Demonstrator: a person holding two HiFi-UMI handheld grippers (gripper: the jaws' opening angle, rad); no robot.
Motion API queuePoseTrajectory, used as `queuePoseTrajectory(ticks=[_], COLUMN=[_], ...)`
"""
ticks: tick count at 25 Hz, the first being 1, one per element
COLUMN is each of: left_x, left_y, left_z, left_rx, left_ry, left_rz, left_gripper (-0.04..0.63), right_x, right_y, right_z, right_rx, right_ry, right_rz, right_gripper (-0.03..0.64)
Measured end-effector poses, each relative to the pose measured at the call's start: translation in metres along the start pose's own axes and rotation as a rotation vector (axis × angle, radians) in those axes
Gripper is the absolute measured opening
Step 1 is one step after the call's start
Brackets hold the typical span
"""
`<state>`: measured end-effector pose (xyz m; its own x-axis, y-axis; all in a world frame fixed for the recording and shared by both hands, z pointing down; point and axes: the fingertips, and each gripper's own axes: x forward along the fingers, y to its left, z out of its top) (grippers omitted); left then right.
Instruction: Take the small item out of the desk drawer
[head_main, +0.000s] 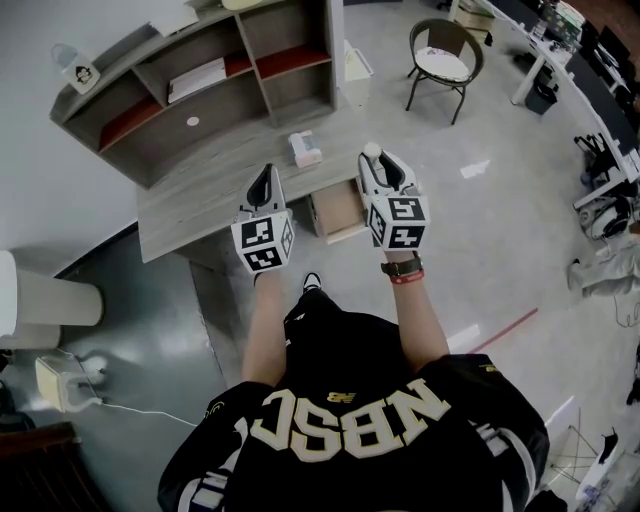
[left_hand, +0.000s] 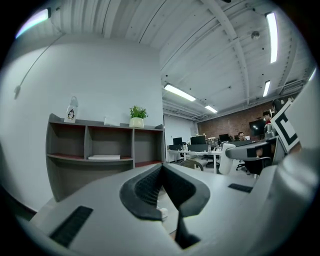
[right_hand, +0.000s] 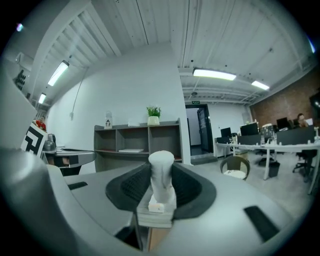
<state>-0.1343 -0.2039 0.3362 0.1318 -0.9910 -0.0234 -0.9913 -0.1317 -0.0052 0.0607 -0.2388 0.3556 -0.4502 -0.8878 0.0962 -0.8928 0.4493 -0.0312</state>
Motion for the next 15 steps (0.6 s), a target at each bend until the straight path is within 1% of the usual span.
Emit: queuePoseTrajectory(ticks=[5, 15], left_x=[-0.004, -0.006], left_y=[0.005, 0.007], left_z=[0.007, 0.006], left_rx=[0.009, 0.002], left_ry=[-0.016, -0.031], left_rz=[0.003, -0.010], left_gripper=[0.012, 0.014], right_x=[-0.007, -0.003], right_y=[-0.003, 0.006], right_z=[0.018, 0.014], right_rx=[-0.051, -0.042], right_ry=[-0.053, -0.036], right_rz=[-0.047, -0.032], right_gripper=[0.135, 0.133])
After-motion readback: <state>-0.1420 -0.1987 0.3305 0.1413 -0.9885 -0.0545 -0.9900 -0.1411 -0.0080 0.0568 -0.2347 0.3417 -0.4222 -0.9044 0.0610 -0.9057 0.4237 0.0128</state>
